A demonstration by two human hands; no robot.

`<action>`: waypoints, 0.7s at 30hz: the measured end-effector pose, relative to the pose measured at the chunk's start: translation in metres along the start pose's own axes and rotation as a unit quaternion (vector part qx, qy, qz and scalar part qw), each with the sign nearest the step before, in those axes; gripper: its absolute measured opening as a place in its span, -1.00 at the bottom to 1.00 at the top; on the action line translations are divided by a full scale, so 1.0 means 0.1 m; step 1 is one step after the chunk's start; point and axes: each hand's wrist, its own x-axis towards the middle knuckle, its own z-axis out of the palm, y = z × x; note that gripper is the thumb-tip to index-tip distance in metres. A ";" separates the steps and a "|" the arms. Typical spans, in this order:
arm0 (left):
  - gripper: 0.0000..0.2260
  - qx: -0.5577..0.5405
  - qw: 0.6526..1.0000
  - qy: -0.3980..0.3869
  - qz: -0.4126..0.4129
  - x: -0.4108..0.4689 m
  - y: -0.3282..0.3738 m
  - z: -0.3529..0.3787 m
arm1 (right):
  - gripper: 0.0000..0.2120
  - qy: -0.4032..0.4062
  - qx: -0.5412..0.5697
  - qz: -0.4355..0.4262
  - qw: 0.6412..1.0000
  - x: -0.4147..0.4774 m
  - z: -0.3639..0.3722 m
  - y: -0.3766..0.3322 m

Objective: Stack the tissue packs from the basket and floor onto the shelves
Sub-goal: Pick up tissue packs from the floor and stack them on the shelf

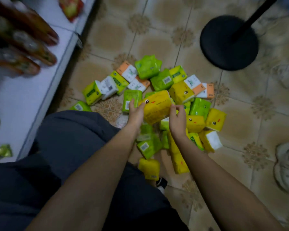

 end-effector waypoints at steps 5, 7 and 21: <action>-0.53 -0.095 0.985 0.044 0.138 -0.40 0.61 -0.48 | -0.81 -0.026 0.111 -0.110 0.987 -0.35 0.18 -0.95; -0.68 -0.112 0.976 0.053 0.179 -0.55 0.77 -0.76 | -0.78 -0.039 0.148 -0.160 0.975 -0.53 0.26 -1.30; -0.76 -0.238 0.765 0.295 0.520 -3.14 1.36 -3.58 | -0.41 -0.284 0.149 -0.525 0.788 -3.34 1.49 -3.24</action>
